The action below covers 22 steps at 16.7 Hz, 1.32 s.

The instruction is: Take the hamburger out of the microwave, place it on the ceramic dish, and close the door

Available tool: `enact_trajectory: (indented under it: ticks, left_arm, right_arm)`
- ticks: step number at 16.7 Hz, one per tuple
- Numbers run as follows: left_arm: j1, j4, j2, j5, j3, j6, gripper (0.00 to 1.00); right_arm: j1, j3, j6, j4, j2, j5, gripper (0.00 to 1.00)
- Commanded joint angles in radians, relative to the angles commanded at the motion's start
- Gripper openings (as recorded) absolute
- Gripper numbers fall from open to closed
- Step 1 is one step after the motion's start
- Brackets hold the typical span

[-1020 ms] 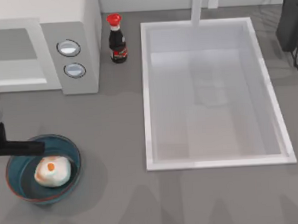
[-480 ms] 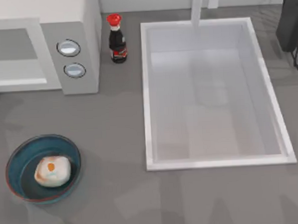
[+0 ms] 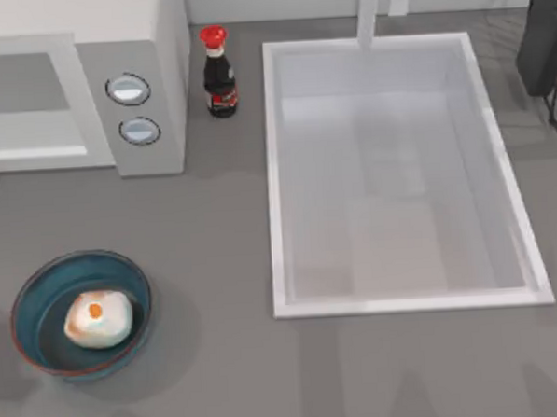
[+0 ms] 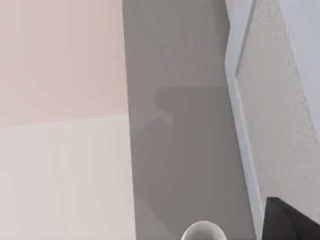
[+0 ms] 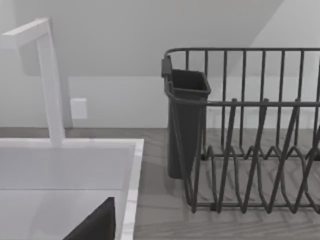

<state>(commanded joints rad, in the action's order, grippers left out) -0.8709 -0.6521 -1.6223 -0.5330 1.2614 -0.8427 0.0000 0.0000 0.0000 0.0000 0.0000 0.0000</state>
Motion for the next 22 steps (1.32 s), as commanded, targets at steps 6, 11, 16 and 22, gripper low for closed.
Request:
enact_trajectory:
  ticks: [6,11,16,22]
  left_arm:
    - [-0.181,-0.115,-0.142,-0.140,0.138,-0.084,0.00]
    - [-0.173,-0.111,-0.136,-0.144,0.133,-0.078,0.00]
    - [-0.177,0.053,-0.189,-0.143,0.021,-0.082,0.00]
    - [-0.184,0.266,-0.261,-0.142,-0.127,-0.089,0.00]
  right_arm:
    - [0.000,0.000,0.000,0.000,0.000,0.000,1.00]
    - [0.000,0.000,0.000,0.000,0.000,0.000,1.00]
    - [0.000,0.000,0.000,0.000,0.000,0.000,1.00]
    - [0.000,0.000,0.000,0.000,0.000,0.000,1.00]
